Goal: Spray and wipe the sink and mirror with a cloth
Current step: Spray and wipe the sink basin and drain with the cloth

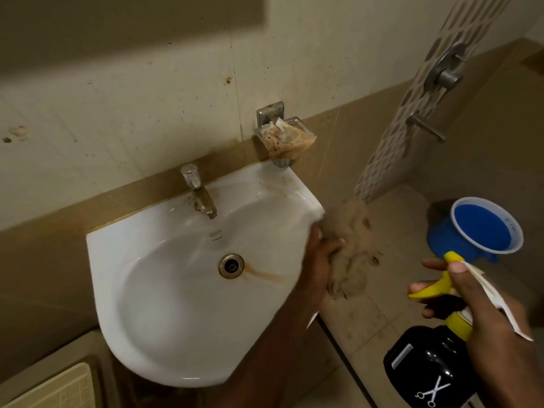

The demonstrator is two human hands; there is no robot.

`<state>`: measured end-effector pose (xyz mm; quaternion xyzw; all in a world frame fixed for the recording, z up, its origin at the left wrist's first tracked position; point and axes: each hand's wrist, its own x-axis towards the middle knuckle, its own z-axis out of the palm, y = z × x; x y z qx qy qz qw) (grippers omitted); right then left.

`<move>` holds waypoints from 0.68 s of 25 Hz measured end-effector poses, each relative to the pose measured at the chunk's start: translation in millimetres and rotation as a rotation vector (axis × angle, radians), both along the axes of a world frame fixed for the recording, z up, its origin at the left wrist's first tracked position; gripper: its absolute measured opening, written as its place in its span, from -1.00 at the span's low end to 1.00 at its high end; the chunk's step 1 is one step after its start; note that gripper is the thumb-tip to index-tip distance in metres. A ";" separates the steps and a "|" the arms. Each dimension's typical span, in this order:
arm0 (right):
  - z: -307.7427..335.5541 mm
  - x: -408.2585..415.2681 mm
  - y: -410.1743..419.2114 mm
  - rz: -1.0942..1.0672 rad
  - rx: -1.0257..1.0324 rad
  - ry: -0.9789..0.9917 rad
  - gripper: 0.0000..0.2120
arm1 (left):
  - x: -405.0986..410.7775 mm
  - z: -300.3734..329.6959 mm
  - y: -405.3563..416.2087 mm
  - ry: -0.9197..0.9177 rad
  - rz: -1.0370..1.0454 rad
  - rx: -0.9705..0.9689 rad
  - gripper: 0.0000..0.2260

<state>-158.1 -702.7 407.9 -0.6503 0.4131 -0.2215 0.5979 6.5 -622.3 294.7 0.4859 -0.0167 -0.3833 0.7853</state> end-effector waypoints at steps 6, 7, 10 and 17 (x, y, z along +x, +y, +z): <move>-3.9 6.1 2.4 0.088 -0.007 -0.014 -0.41 | 71.8 -48.7 66.4 0.177 0.307 0.164 -0.66; -4.9 6.6 4.0 0.107 -0.015 -0.026 -0.38 | 75.5 -67.0 78.0 0.084 0.351 0.340 -0.64; -11.0 6.6 5.4 0.112 -0.057 -0.043 -0.34 | 73.3 -110.7 101.7 -0.354 0.275 0.783 -0.58; -23.2 15.7 12.2 0.094 -0.029 -0.033 -0.48 | 68.3 -130.5 123.6 -0.846 0.075 1.210 -0.58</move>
